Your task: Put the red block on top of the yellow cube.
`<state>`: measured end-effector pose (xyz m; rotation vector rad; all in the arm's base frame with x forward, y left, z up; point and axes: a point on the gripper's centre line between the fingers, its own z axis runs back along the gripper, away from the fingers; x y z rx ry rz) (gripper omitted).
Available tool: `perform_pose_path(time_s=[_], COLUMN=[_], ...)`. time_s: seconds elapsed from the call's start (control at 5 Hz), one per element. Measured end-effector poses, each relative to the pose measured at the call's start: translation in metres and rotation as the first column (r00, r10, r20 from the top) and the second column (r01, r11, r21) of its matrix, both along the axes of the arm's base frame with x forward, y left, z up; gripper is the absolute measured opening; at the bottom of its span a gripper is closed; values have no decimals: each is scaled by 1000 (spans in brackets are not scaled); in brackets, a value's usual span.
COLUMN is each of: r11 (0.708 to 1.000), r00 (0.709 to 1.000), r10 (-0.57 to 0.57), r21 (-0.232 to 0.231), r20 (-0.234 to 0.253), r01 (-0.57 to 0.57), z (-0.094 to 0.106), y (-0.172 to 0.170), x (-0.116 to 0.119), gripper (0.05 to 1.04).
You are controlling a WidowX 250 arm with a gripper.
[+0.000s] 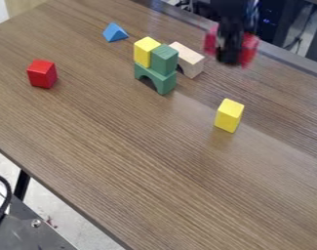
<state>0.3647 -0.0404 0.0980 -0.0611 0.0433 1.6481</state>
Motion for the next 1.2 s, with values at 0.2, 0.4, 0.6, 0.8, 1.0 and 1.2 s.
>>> perform_pose_path(time_s=[0.2,0.4,0.6,0.8,1.0,1.2], r11=[997,995,995,995,995,996], r00=[997,995,996,996,996,996], r10=[82,95,94,94,92,87], r21=[-5,-9,-16,-25,-34,-35], r20=[10,4,4,8,12,-9], r01=[-81,-95,-94,-94,-91,-88], z=[-8,-11,-14,-15,-15,-23], y=[-4,-5,-11,-14,-17,-17], x=[-6,-11,-13,-12,-11,-14], gripper=[591,591,591,591,591,591])
